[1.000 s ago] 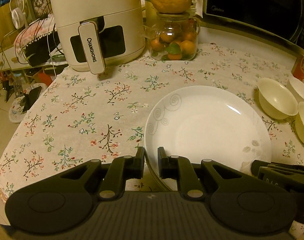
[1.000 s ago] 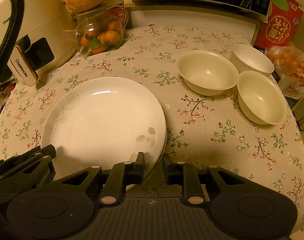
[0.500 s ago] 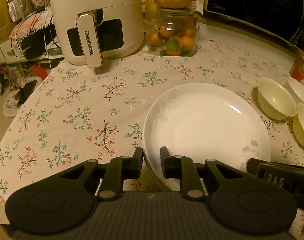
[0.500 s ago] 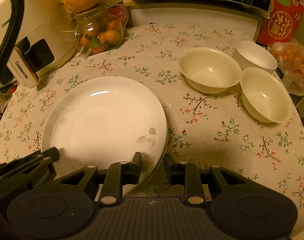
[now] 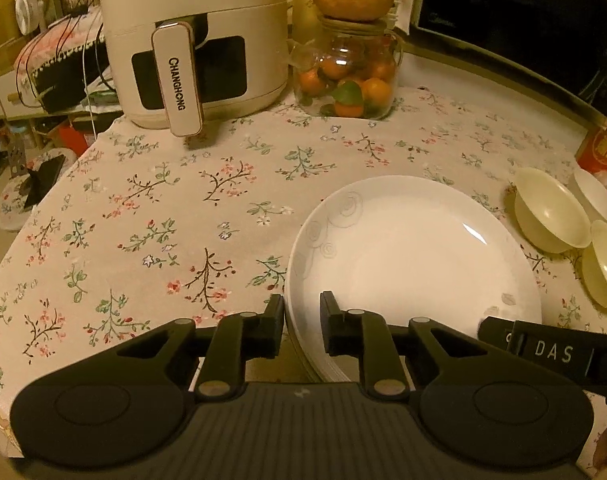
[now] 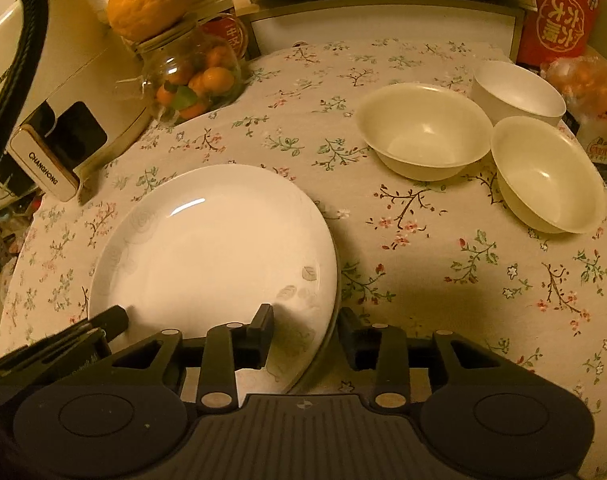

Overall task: Organize plates and bowls
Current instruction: 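Open both grippers and withdraw them from the stacked plates, then move both grippers to the large white bowl beside the microwave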

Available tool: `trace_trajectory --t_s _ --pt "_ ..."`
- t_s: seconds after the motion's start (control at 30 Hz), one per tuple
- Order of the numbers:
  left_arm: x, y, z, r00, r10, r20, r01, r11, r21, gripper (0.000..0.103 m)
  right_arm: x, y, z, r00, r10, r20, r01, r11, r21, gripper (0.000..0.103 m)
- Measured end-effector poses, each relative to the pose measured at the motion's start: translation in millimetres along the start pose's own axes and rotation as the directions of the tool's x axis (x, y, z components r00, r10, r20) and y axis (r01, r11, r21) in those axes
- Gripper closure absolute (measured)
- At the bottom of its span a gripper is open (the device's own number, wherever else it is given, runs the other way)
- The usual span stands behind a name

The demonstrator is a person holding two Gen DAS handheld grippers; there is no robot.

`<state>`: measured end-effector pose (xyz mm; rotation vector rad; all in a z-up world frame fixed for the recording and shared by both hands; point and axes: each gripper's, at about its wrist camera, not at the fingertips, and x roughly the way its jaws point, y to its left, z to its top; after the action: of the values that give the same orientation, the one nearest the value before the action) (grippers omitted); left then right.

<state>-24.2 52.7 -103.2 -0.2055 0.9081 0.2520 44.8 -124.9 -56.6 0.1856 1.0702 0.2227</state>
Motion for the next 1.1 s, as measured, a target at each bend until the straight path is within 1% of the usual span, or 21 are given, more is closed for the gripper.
trace_trajectory --t_s 0.4,0.63,0.73,0.87,1.0,1.1 --pt "4.2 15.8 6.3 1.000 0.028 -0.006 -0.028 0.999 -0.046 0.086 5.6 14.1 0.6 0.999 0.037 -0.004 -0.037 0.999 -0.020 0.067" --pt "3.1 13.7 4.4 0.999 0.048 -0.002 -0.048 0.998 -0.036 0.085 7.6 17.0 0.9 0.999 0.050 -0.010 -0.050 0.998 -0.026 0.067" --pt "3.5 15.6 6.3 0.999 0.043 -0.013 -0.043 0.997 -0.058 0.085 8.2 17.2 1.0 0.999 0.051 -0.011 -0.052 0.998 -0.028 0.067" --pt "3.5 20.5 9.8 0.999 0.030 -0.038 -0.034 0.994 -0.104 0.085 9.3 13.3 4.5 0.997 0.065 -0.030 -0.065 0.998 -0.001 0.068" --pt "0.7 26.9 15.4 0.998 0.042 -0.043 -0.048 0.987 -0.153 0.084 7.6 1.0 9.7 0.993 0.105 -0.056 -0.101 0.992 0.079 0.069" --pt "-5.0 28.5 19.6 0.998 0.037 -0.042 -0.044 0.982 -0.185 0.084 2.1 -5.0 12.3 0.993 0.104 -0.048 -0.099 0.991 0.093 0.069"
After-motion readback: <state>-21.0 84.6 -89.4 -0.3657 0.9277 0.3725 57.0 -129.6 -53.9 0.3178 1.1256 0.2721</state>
